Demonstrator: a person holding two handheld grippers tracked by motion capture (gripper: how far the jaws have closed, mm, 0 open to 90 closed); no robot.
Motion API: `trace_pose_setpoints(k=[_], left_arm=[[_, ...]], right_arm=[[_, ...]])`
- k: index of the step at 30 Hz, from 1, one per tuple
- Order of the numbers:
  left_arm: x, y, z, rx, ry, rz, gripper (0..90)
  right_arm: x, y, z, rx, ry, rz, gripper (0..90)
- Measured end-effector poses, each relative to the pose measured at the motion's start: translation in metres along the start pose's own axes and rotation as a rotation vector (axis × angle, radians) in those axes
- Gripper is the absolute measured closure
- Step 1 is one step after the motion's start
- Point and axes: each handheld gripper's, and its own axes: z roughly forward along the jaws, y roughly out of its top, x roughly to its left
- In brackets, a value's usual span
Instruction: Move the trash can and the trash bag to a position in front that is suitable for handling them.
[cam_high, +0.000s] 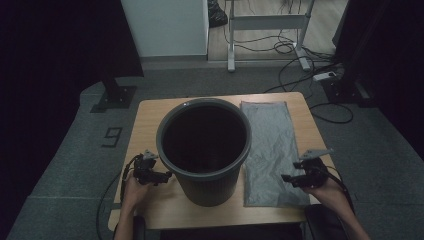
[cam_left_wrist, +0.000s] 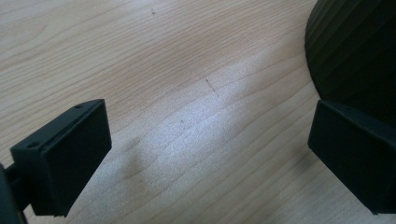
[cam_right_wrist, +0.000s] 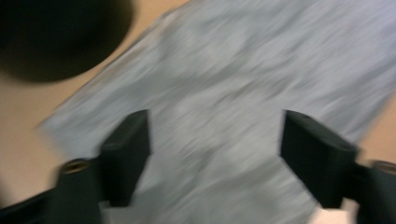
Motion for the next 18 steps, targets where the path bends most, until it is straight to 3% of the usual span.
trace_pose_setpoints(k=[3,8,10,13,15,18], left_arm=[[-0.001,0.0,0.001,-0.006,0.003,0.007,0.0],[0.002,-0.003,0.002,0.0,0.0,0.003,0.0],[0.002,-0.004,0.002,0.004,0.001,0.001,0.0],[0.003,-0.005,0.002,0.004,-0.006,0.002,0.0],[0.003,-0.005,0.002,0.01,-0.015,0.003,0.0],[0.003,-0.005,0.003,0.007,-0.026,0.0,0.0]], right_arm=[[-0.019,0.013,0.023,-0.009,-0.072,-0.045,15.4],[-0.037,0.022,0.075,0.06,-0.081,-0.074,13.7],[-0.04,0.022,0.089,0.078,-0.049,-0.081,12.6],[-0.041,0.017,0.102,0.11,-0.046,-0.091,8.2],[-0.044,0.012,0.103,0.069,-0.051,-0.054,7.0],[-0.046,0.006,0.099,0.047,-0.117,0.019,8.0]])
